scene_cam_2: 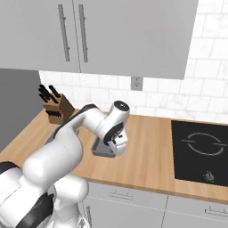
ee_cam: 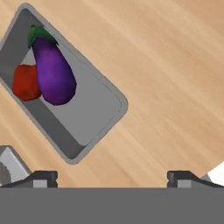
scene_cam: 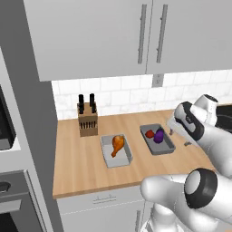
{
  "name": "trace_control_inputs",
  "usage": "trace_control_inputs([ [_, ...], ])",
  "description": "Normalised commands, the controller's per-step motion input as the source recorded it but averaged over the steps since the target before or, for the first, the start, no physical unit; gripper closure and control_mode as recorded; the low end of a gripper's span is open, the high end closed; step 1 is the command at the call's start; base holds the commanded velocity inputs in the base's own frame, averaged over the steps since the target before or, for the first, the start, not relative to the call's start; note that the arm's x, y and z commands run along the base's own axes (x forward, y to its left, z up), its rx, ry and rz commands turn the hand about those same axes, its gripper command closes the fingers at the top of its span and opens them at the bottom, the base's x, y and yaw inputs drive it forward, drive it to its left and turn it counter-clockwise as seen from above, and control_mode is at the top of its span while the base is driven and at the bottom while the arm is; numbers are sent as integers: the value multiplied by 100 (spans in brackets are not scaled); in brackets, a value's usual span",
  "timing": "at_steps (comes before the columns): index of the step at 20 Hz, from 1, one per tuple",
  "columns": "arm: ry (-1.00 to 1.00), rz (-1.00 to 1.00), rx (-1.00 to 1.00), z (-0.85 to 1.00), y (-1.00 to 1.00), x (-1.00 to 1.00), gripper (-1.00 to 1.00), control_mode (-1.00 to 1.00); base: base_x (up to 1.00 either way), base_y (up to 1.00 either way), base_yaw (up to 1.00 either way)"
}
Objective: Take the meat container that has the chicken drumstick and place it on the second highest rack of the freezer. Then take the vegetable container that has the eggplant and bell pepper and place it on the highest rack of the freezer.
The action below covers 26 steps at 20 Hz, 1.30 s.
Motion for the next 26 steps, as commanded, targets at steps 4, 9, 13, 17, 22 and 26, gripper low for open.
trace_control_inputs([
  [4,1,0,-1,-36,8,-1,-100,-100,0,0,0],
  [9,3,0,-2,-43,12,0,-100,-100,0,0,0],
  [13,0,0,0,-23,1,0,-100,-100,0,0,0],
  [17,1,0,-2,-24,0,2,-100,-100,0,0,0],
  [22,0,0,-4,-11,0,7,-100,-100,0,0,0],
  [26,2,-2,-1,-5,0,21,-100,-100,0,0,0],
])
